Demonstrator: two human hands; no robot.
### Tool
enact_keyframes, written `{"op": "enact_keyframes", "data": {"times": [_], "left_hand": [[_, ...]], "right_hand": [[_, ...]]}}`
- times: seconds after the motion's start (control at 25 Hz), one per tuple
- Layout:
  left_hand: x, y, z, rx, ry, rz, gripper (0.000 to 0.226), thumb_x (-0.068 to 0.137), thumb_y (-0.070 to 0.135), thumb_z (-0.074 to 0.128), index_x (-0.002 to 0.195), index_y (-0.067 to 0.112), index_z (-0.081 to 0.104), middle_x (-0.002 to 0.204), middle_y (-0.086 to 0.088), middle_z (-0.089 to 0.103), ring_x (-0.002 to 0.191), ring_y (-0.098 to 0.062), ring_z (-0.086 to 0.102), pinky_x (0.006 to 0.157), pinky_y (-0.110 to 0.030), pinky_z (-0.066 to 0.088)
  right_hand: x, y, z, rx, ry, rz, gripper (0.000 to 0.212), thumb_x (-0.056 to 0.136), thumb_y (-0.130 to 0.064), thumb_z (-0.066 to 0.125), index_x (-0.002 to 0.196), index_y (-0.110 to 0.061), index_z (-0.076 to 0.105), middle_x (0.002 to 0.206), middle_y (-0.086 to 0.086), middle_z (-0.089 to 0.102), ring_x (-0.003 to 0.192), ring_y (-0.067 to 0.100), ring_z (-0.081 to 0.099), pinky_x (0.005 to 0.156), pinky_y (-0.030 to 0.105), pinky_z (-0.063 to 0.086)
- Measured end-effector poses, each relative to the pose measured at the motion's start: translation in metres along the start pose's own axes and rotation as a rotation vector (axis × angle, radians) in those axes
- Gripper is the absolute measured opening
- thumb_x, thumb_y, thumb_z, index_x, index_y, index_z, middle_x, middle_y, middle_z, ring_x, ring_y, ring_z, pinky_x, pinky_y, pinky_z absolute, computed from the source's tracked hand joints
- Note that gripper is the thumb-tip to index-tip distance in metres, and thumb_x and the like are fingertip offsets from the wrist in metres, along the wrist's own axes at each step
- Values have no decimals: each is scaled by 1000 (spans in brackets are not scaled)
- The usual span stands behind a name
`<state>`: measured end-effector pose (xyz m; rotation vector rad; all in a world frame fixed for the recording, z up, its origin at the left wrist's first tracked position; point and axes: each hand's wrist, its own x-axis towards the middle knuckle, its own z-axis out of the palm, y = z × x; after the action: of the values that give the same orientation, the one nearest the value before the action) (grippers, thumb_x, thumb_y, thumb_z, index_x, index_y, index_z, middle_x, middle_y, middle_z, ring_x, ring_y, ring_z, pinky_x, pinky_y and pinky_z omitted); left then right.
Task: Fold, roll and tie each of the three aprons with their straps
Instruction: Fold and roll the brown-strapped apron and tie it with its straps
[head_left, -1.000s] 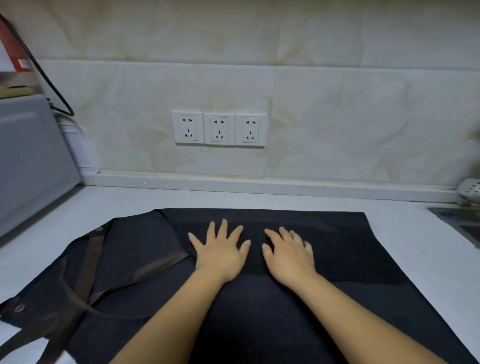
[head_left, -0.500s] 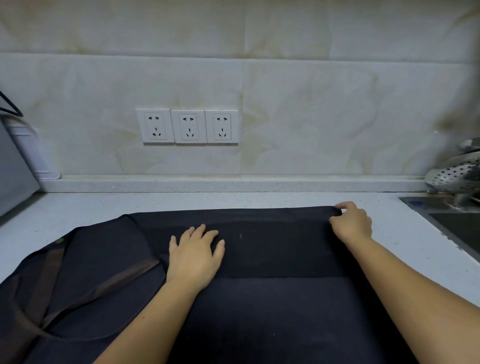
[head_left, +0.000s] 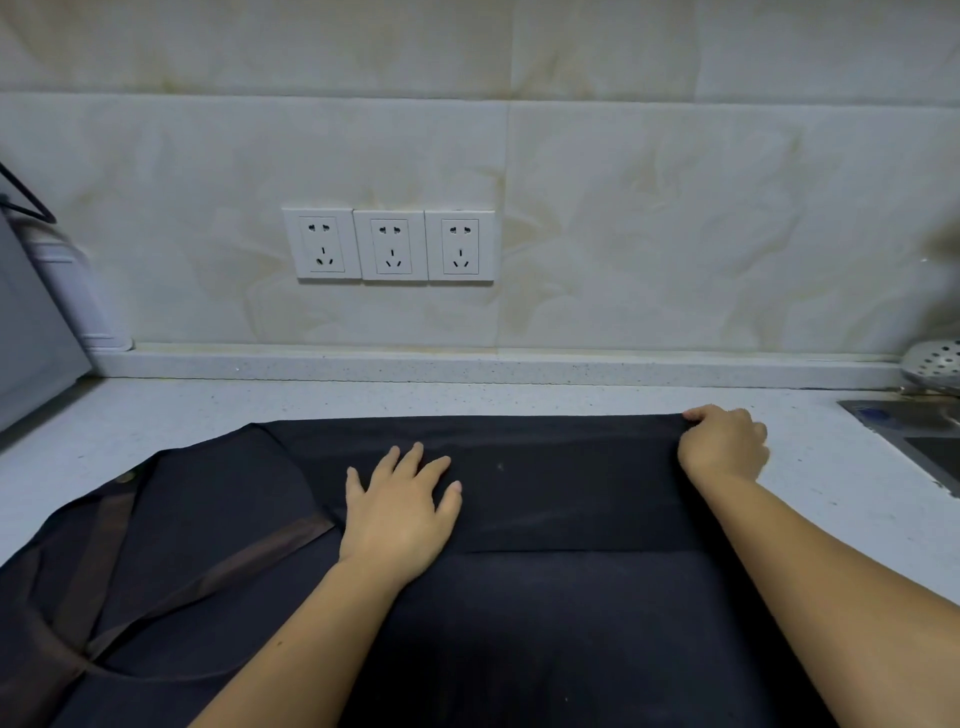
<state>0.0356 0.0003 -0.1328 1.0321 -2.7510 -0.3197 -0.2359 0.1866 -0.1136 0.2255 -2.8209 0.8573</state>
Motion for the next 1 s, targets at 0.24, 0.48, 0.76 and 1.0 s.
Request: {"op": "enact_keyframes", "data": {"times": [0.24, 0.48, 0.76, 1.0], "left_hand": [[-1, 8, 3, 11, -47, 62, 51, 100, 52, 24, 149, 41, 27, 163, 8, 11, 150, -19, 0, 119, -54, -2], [-8, 19, -2, 84, -113, 131, 70, 88, 76, 21, 150, 46, 15, 164, 6, -4, 149, -19, -13, 115, -61, -10], [-14, 26, 7, 138, -219, 198, 87, 74, 90, 13, 150, 50, 2, 163, 8, -12, 148, -17, -19, 111, -65, -15], [-16, 28, 7, 121, -201, 190, 89, 73, 91, 14, 150, 49, 3, 163, 9, -9, 149, -16, -17, 112, -64, -14]], "right_hand": [[-72, -42, 28, -297, -301, -453, 52, 98, -49, 32, 149, -36, 27, 160, 3, 14, 147, 34, 6, 113, 61, 5], [-53, -46, 34, -298, -446, -371, 58, 97, -58, 26, 151, -41, 12, 162, 1, -2, 148, 33, -8, 113, 64, 0], [-17, -8, 6, -110, -51, -46, 57, 92, -34, 50, 146, -25, 34, 142, 15, 41, 130, 34, 32, 104, 45, 33], [11, 7, -6, 264, -76, 61, 48, 86, -12, 49, 129, -33, 52, 84, 0, 65, 102, 29, 56, 91, 45, 46]]}}
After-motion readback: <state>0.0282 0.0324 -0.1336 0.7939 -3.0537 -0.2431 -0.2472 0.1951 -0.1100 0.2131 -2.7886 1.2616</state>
